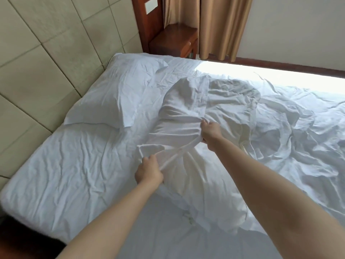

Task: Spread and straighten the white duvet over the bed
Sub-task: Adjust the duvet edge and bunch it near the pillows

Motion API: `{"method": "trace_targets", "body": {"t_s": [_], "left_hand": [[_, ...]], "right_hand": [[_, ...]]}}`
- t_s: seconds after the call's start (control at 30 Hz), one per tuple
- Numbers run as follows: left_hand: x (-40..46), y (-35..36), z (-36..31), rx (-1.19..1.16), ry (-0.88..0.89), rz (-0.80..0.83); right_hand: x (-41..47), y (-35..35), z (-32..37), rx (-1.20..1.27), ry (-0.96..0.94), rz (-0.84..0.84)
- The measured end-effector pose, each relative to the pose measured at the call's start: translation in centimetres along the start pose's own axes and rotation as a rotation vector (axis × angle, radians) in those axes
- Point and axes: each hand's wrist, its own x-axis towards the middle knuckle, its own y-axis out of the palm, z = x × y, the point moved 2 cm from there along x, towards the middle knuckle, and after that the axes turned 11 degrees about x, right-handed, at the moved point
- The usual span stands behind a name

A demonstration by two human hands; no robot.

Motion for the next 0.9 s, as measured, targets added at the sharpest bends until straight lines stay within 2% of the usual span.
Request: {"method": "trace_targets", "body": {"t_s": [0.07,0.1,0.2,0.27,0.33,0.4,0.53,0.57,0.63,0.7,0.77,0.83,0.9], "left_hand": [[-0.5,0.6,0.6,0.032,-0.003,0.198],[-1.3,0.9,0.0,-0.046,0.042,0.300],[-5.8,0.4,-3.6,-0.358,0.253,0.621],[-7.4,-0.7,-5.8,-0.485,0.426,0.737],[-7.4,-1.1,-6.9,-0.554,0.506,0.773],[-6.8,0.0,-7.0,-0.585,0.473,0.720],[-6.3,3.4,-6.5,-0.431,0.411,0.617],[-6.0,3.7,-6.2,-0.418,0.407,0.614],[-5.6,3.5,-5.7,-0.438,0.419,0.662],[-5.9,2.7,-5.8,-0.484,0.480,0.771],[-6.9,2.0,-6.7,-0.530,0.554,0.870],[-8.1,1.9,-7.6,-0.586,0.609,0.913],[-8.3,2.1,-8.3,-0.646,0.605,0.889]], "right_hand": [[0.1,-0.6,-0.9,-0.044,0.018,0.006],[0.1,-0.7,-1.3,-0.052,0.036,0.016],[-0.2,-0.2,-0.8,-0.104,0.031,0.075],[0.3,-0.1,1.3,-0.105,-0.037,0.095],[1.0,-0.7,3.3,-0.093,-0.089,0.069],[1.3,-2.4,3.4,-0.124,-0.078,0.049],[1.4,-7.6,-2.9,-0.536,0.059,-0.017],[1.2,-8.5,-4.3,-0.554,0.117,-0.020],[0.1,-8.5,-5.0,-0.377,0.151,-0.017],[-1.8,-7.1,-4.0,-0.245,0.197,0.081],[-2.6,-5.4,-3.2,-0.304,0.181,0.199],[-3.0,-3.7,-2.2,-0.385,0.077,0.264],[-3.2,-2.7,-0.5,-0.245,-0.091,0.210]]}}
